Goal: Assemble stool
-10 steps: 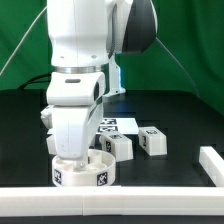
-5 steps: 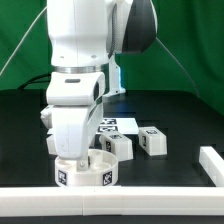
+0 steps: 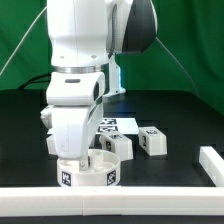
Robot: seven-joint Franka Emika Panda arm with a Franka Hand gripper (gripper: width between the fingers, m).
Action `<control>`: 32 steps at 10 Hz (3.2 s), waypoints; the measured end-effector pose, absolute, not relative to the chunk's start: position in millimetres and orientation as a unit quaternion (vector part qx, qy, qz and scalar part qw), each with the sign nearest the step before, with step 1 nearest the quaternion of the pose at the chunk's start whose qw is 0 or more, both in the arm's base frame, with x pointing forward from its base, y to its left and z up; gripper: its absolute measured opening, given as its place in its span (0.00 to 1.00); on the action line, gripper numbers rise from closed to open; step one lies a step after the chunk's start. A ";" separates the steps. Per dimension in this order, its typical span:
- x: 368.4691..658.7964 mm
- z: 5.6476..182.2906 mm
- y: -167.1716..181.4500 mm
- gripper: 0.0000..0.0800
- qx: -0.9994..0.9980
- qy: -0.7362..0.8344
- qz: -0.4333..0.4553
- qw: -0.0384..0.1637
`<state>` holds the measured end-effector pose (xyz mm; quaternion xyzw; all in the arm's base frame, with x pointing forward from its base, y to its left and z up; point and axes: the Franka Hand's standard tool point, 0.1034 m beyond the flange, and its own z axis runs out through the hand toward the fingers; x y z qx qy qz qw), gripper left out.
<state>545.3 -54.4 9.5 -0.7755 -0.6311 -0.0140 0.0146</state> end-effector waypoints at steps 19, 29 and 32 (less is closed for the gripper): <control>583.0 10.2 49.5 0.27 -0.796 -0.604 -0.023 0.047; 592.9 14.5 119.1 0.22 -0.804 -0.590 0.004 0.074; 592.2 13.5 118.8 0.26 -0.804 -0.590 0.004 0.074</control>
Offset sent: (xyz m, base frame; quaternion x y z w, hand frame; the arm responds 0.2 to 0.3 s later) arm 0.0153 0.0222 0.0013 -0.0002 -0.0062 -0.0016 1.0000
